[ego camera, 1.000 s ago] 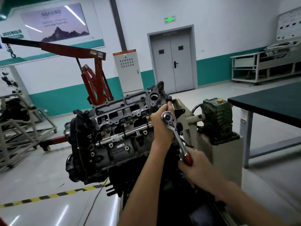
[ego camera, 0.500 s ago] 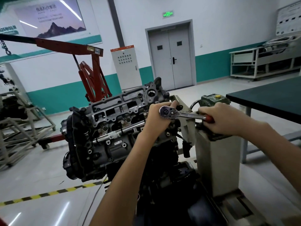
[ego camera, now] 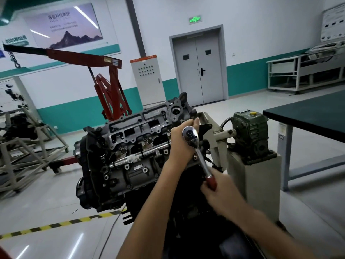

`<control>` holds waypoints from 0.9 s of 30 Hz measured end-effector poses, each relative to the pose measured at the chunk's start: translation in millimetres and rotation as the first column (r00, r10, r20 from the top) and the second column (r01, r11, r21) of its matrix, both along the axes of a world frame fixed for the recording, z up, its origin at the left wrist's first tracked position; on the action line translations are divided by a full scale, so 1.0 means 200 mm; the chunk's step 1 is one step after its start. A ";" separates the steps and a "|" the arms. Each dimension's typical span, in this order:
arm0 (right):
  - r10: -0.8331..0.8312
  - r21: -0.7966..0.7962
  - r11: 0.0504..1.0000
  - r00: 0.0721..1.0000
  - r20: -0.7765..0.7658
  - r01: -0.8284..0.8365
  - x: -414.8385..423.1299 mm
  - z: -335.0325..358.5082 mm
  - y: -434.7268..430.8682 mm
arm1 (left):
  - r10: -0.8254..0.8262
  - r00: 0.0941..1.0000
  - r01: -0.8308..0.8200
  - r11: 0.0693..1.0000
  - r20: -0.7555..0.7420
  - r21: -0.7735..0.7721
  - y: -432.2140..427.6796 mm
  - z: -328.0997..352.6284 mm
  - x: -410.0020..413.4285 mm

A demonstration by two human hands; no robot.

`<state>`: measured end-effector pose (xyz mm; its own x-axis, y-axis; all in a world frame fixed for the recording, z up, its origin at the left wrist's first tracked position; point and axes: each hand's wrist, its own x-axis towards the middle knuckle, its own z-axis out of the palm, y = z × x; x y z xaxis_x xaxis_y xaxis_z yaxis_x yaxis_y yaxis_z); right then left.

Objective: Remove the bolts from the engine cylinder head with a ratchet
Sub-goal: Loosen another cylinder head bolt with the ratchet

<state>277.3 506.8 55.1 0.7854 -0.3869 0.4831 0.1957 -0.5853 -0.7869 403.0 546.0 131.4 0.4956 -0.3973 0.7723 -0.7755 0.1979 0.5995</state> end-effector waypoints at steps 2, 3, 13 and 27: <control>-0.004 -0.248 0.969 0.993 -0.117 -0.026 -0.07 0.09 -0.21 | -0.013 0.996 0.000 0.990 0.094 0.144 0.05 0.02 0.02; 0.000 -0.354 0.933 0.983 -0.184 -0.066 -0.09 0.16 -0.31 | -0.021 0.988 -0.010 0.980 0.152 0.200 0.07 0.04 0.02; -0.092 -0.438 0.899 0.979 -0.184 0.002 -0.11 0.18 -0.36 | 0.018 0.999 -0.016 0.998 0.029 -0.065 0.00 -0.05 -0.04; -0.046 -0.512 0.855 0.971 -0.235 -0.083 -0.13 0.26 -0.41 | -0.050 0.987 0.019 0.980 0.152 0.196 0.09 0.02 0.00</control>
